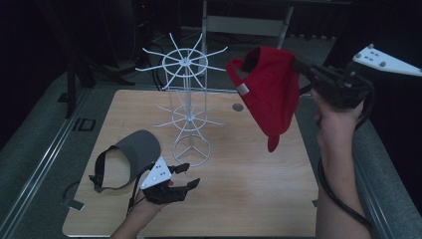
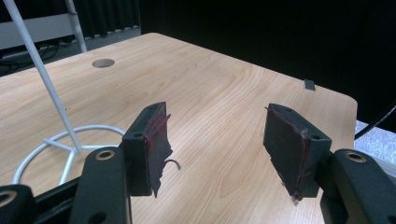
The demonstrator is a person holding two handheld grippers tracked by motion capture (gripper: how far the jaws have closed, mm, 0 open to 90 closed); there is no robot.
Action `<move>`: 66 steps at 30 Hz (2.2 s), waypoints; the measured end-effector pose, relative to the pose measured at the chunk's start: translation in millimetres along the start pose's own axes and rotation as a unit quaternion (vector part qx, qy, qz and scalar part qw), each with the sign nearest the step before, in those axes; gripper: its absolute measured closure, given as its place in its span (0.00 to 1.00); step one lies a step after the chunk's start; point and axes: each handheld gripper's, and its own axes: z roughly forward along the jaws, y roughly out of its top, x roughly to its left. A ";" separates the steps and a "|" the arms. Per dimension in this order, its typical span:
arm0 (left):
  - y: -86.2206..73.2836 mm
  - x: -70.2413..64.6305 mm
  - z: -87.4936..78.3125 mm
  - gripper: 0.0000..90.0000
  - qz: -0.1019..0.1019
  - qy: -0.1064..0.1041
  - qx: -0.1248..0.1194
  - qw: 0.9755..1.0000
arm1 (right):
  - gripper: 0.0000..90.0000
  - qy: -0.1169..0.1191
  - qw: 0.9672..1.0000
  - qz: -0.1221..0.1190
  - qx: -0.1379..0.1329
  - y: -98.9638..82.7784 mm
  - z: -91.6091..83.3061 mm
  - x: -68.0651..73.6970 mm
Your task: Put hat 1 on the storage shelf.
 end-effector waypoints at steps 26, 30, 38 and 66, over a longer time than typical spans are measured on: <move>-9.4 5.0 -4.8 0.45 -0.015 0.010 -0.001 1.000 | 0.98 0.009 0.996 0.001 0.086 -41.5 40.8 -2.8; -10.5 5.2 -4.7 0.45 -0.016 0.011 0.000 1.000 | 0.98 0.020 0.996 0.009 0.091 -52.2 40.8 -4.1; -11.7 4.6 -4.3 0.45 -0.017 0.013 -0.001 1.000 | 0.98 0.041 0.994 0.015 0.105 -73.7 40.0 -0.8; -18.5 7.9 -6.6 0.47 -0.019 0.021 0.012 1.000 | 0.49 0.058 0.992 0.014 0.108 -108.0 2.3 -7.5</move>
